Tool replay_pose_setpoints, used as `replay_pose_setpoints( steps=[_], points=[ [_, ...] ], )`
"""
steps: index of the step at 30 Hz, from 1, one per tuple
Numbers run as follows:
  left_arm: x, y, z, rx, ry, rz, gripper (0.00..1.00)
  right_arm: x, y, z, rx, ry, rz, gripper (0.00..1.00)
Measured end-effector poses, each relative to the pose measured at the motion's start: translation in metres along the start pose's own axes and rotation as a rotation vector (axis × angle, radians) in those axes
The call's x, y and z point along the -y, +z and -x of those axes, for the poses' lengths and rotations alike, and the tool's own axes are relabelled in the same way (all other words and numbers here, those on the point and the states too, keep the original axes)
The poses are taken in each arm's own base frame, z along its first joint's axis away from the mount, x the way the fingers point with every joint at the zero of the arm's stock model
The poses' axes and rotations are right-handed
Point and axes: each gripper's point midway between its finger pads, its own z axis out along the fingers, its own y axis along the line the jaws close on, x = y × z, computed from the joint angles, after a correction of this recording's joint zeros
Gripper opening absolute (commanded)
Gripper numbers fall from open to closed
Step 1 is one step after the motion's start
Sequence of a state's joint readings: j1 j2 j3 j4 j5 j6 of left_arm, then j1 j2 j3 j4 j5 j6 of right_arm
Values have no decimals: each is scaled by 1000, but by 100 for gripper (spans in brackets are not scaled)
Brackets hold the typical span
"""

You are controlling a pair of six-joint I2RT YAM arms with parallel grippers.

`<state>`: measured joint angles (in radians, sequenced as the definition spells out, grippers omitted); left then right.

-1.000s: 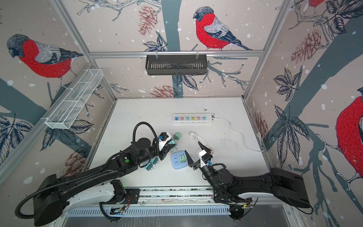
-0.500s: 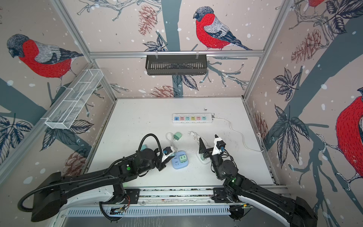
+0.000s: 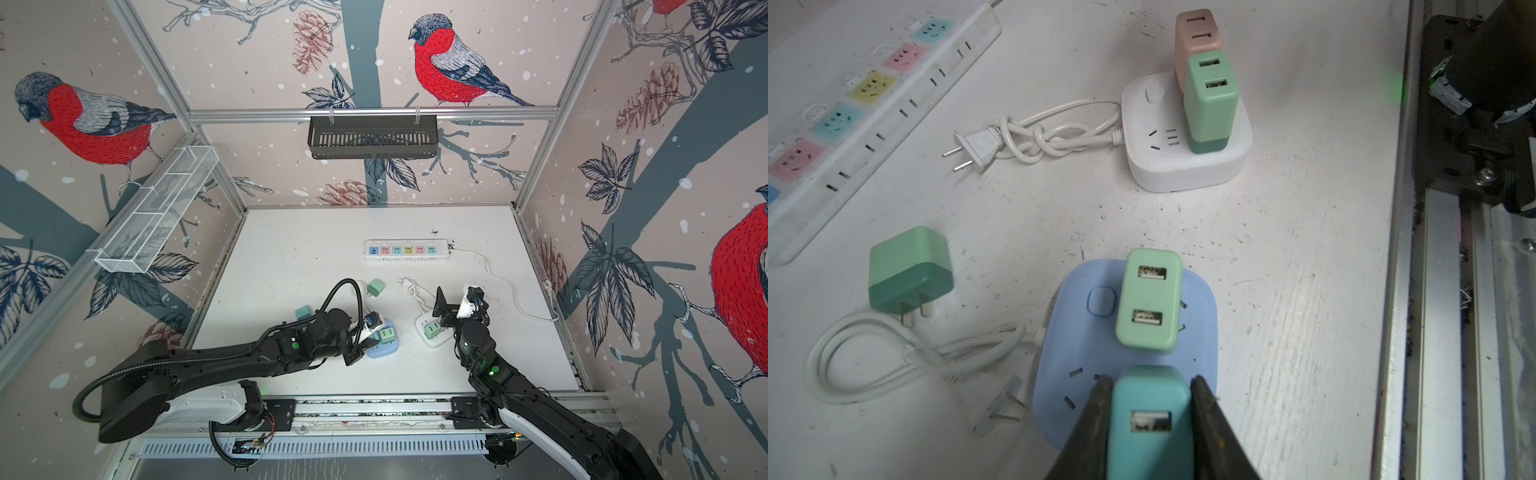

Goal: Insert the plug
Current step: 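Carry the teal adapter to the light blue socket while the right gripper draws back, then press the teal adapter into the light blue socket with the left gripper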

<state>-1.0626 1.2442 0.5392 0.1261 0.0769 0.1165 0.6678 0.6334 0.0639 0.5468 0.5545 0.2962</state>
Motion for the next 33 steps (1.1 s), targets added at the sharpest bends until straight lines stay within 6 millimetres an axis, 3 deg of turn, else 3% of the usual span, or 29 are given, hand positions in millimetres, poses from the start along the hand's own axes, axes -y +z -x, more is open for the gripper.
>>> replay_pose_setpoints(
  steps=[24, 33],
  points=[
    [-4, 2, -4, 33, 36, 32, 0, -1, 0, 6, 15, 54, 22, 95],
    [-5, 13, 0, -10, 40, 19, 0, 0, -1, 4, 10, 53, 27, 96]
  ],
)
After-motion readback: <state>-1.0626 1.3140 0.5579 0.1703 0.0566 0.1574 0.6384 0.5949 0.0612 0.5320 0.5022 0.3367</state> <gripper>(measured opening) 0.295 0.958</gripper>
